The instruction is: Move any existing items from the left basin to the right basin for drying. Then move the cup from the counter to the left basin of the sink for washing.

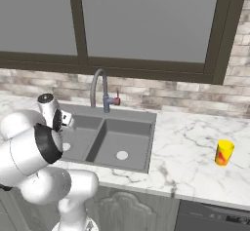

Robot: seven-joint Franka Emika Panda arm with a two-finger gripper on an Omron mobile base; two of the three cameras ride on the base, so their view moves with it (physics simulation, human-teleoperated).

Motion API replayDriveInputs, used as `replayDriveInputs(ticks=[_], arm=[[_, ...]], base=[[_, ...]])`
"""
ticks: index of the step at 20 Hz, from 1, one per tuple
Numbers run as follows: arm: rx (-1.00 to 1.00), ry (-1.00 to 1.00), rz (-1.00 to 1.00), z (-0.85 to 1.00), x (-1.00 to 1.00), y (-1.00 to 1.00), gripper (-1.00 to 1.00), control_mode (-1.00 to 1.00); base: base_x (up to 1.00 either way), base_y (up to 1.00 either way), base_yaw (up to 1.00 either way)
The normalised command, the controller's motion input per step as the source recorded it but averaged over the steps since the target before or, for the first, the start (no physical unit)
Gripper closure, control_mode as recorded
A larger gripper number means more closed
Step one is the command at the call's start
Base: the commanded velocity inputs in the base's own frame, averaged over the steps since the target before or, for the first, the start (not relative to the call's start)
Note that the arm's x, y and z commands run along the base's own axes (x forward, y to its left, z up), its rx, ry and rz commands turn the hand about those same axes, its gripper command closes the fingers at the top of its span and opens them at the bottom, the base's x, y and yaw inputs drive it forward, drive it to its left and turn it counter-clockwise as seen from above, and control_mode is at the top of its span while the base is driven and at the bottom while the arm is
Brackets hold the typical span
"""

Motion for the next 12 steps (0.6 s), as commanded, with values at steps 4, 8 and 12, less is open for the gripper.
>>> replayDriveInputs(ticks=[4, 8, 12], arm=[[0.00, 0.00, 0.01, 1.00, -0.27, -0.03, 1.00, -1.00], [0.00, 0.00, 0.09, 0.92, -0.35, -0.11, 1.00, -1.00], [-0.06, 0.00, 0.13, 0.47, -0.34, -0.40, 1.00, -1.00]], base=[[0.00, 0.00, 0.00], [0.00, 0.00, 0.00], [0.00, 0.00, 0.00]])
